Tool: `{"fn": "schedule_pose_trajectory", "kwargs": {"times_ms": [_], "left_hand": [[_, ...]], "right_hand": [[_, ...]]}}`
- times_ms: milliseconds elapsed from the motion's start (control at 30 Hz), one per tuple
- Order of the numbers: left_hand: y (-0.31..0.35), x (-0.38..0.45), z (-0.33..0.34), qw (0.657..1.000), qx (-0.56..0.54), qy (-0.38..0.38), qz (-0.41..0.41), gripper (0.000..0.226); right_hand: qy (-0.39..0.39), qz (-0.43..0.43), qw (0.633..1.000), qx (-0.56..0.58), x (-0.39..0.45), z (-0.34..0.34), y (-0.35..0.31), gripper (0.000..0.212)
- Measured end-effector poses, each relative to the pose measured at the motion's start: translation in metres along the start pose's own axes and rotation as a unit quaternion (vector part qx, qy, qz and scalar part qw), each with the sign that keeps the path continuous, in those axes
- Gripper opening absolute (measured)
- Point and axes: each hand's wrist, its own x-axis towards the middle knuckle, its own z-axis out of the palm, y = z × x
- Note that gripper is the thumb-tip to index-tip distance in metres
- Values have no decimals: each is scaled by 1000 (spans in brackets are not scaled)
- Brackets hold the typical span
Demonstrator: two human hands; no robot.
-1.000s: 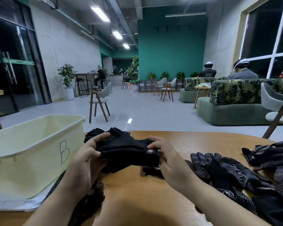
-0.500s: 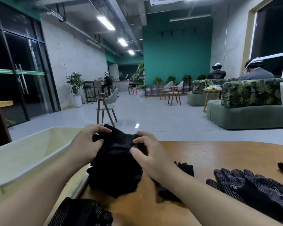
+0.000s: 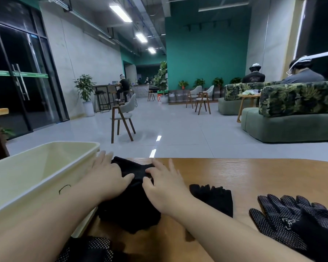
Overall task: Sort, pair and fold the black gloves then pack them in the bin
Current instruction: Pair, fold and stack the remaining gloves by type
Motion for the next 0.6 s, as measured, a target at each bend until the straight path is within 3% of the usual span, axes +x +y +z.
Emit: {"fn": "schedule_pose_trajectory", "kwargs": {"times_ms": [100,267,500,600], "left_hand": [[4,-7,17,997,-9,-17,73,57],[-4,-10,36,992,-76,-49,88,54],[-3,-14,29,995,-91,21,36,56],[-1,-20,18,988,-109,84,66,86]], "right_hand": [[-35,-3,999,-35,-4,13,11,53],[-74,3,997,0,-10,19,24,57],[33,-33,997,56,-25,2,23,60],[33,-31,997,55,-35,-4,24,62]]}}
